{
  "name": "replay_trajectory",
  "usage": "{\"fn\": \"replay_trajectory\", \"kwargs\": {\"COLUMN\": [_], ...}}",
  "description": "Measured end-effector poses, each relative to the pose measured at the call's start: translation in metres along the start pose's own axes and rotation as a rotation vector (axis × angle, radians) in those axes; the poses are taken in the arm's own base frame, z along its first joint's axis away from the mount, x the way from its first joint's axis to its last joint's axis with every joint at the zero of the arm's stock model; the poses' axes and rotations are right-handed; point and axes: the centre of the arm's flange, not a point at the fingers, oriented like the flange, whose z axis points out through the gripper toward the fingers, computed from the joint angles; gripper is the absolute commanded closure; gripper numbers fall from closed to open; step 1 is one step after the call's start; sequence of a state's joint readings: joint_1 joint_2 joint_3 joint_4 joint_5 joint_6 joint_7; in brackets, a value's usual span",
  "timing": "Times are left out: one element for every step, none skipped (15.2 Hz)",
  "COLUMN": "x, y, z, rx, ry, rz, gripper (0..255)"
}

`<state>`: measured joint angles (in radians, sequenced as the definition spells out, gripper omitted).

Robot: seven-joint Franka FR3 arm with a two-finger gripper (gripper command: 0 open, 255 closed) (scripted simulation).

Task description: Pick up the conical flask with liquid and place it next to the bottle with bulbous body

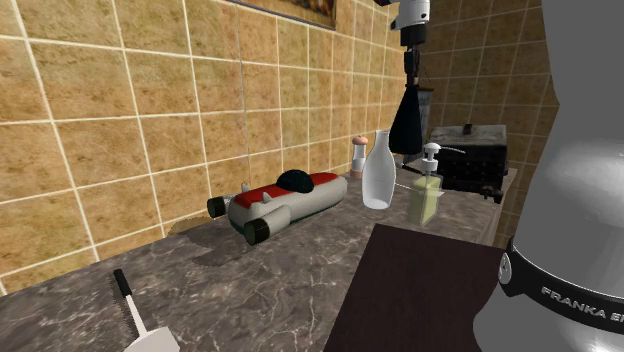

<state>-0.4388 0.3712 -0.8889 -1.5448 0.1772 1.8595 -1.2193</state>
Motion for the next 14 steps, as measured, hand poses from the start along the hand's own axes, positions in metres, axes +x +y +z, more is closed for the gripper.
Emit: {"fn": "replay_trajectory", "kwargs": {"x": [0.001, 0.002, 0.002, 0.003, 0.002, 0.003, 0.003, 0.003, 0.004, 0.005, 0.004, 0.005, 0.005, 0.005], "y": [0.000, -0.001, -0.002, -0.002, -0.002, -0.003, -0.005, -0.004, -0.005, -0.007, -0.008, -0.008, -0.008, -0.008], "z": [0.006, 0.010, 0.015, 0.020, 0.026, 0.032, 0.036, 0.042, 0.047, 0.053, 0.058, 0.063, 0.069, 0.073], "rx": [0.000, 0.000, 0.000, 0.000, 0.000, 0.000, 0.000, 0.000, 0.000, 0.000, 0.000, 0.000, 0.000, 0.000], "ry": [0.000, 0.000, 0.000, 0.000, 0.000, 0.000, 0.000, 0.000, 0.000, 0.000, 0.000, 0.000, 0.000, 0.000], "rz": [0.000, 0.000, 0.000, 0.000, 0.000, 0.000, 0.000, 0.000, 0.000, 0.000, 0.000, 0.000, 0.000, 0.000], "gripper": [255, 255, 255, 255, 255, 255, 255, 255, 255, 255, 255, 255, 255, 255]}}
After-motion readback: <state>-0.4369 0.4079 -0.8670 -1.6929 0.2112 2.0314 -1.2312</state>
